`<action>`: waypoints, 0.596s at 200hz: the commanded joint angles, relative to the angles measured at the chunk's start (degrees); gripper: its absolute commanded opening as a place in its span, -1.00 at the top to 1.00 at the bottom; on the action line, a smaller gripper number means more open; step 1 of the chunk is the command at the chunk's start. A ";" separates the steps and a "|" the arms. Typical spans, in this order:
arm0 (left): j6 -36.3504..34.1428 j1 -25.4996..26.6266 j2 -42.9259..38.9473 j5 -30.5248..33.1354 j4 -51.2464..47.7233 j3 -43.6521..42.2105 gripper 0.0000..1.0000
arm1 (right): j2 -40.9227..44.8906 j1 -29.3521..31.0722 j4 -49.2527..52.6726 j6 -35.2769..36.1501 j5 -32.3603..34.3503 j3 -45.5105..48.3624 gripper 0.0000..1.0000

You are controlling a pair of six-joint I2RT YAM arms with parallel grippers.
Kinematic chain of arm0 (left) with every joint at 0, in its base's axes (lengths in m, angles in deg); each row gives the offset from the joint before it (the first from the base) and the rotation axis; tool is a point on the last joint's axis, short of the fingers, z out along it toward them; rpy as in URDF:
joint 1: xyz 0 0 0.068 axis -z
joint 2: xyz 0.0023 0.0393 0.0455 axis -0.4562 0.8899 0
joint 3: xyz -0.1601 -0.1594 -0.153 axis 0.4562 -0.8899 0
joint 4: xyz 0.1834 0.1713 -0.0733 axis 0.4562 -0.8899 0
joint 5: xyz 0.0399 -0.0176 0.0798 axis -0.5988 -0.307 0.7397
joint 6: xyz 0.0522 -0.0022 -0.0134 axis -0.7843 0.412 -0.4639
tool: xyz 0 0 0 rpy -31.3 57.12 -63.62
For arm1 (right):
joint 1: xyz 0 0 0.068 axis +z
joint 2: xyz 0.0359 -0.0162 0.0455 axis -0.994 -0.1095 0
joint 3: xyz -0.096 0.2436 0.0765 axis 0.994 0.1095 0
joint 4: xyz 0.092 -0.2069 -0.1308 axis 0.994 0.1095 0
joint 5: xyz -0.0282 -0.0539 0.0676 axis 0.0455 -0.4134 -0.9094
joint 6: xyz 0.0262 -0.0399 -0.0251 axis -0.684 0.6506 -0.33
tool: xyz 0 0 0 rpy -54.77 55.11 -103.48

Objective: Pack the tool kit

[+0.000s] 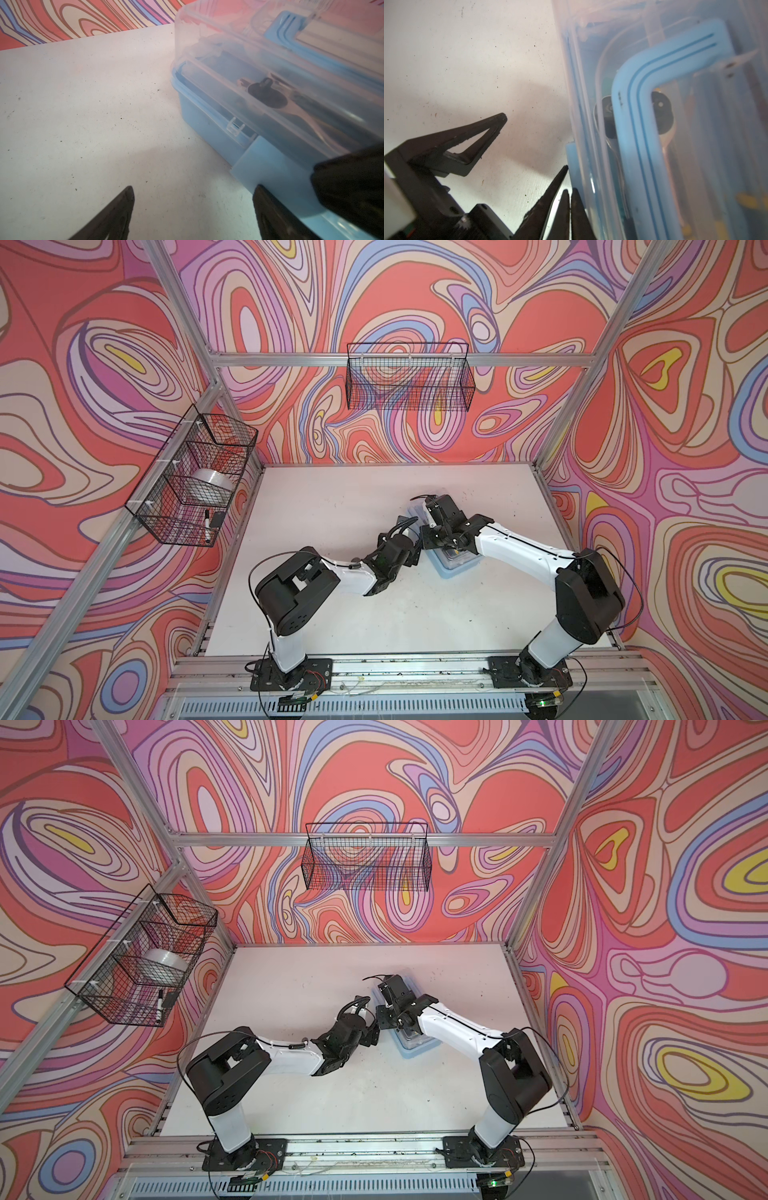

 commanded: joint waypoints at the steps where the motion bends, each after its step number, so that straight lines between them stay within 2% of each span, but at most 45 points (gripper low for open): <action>1: 0.76 0.19 0.67 -0.61 1.72 1.39 -0.79 | -0.15 0.00 1.23 -0.35 1.59 0.45 0.97; 119: -0.20 0.14 -0.27 -0.97 0.74 2.83 -0.80 | 3.34 0.79 -0.33 -2.07 -0.03 1.06 0.97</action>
